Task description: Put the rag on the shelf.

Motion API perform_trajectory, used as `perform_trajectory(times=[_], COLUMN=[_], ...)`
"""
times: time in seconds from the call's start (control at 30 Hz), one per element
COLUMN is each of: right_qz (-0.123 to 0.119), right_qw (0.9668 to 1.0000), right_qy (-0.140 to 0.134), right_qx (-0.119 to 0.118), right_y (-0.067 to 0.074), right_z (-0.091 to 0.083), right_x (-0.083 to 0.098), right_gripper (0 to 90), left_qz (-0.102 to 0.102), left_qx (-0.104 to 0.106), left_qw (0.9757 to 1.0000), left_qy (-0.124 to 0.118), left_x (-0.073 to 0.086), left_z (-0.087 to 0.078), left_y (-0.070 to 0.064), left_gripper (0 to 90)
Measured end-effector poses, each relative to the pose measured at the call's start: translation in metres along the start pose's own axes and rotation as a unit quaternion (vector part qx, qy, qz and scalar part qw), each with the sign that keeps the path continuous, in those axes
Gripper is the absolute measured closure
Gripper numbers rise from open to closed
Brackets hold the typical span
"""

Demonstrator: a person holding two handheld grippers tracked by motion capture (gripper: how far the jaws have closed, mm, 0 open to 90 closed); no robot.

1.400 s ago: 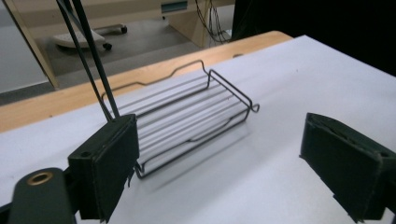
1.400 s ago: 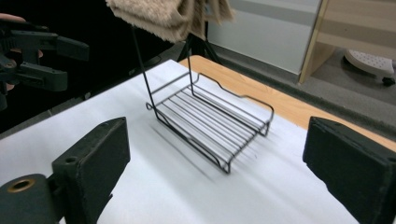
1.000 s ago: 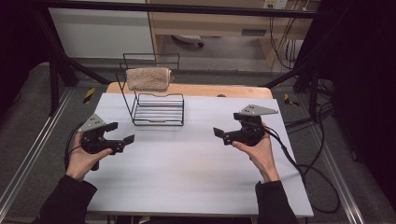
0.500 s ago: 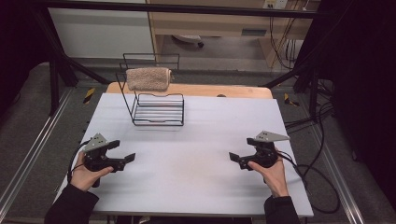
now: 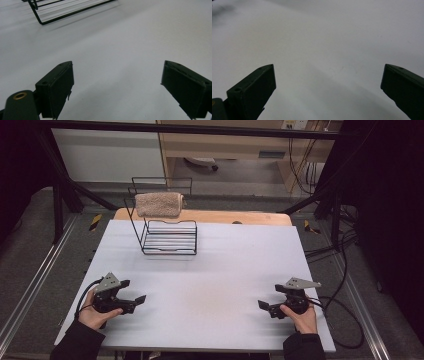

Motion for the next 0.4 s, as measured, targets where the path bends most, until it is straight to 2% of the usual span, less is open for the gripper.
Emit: perform_trajectory(times=[0.13, 0.4], right_qz=[-0.004, -0.002], right_qw=[1.0000, 1.0000], right_qy=[0.004, 0.004], right_qx=[0.004, 0.005], right_y=[-0.0012, 0.0006], right_z=[-0.0015, -0.0041], right_x=[0.0062, 0.0069], right_gripper=[0.4, 0.4], left_qz=[0.003, 0.006], left_qx=[-0.003, -0.003], left_qw=[1.0000, 0.9999], left_qy=[0.006, 0.009], left_x=[0.0043, 0.0059], left_z=[0.0034, 0.0048], left_y=[0.0007, -0.0002], left_gripper=[11.1, 11.1])
Point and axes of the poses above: each handheld gripper's, and its own axes: z roughly forward along the jaws, x roughly out of its underside, y roughly to its left, the point moved 10 cm from there along z, roughly forward along the jaws, and after that the axes turned 9 degrees about -z, right-handed, at the moved point
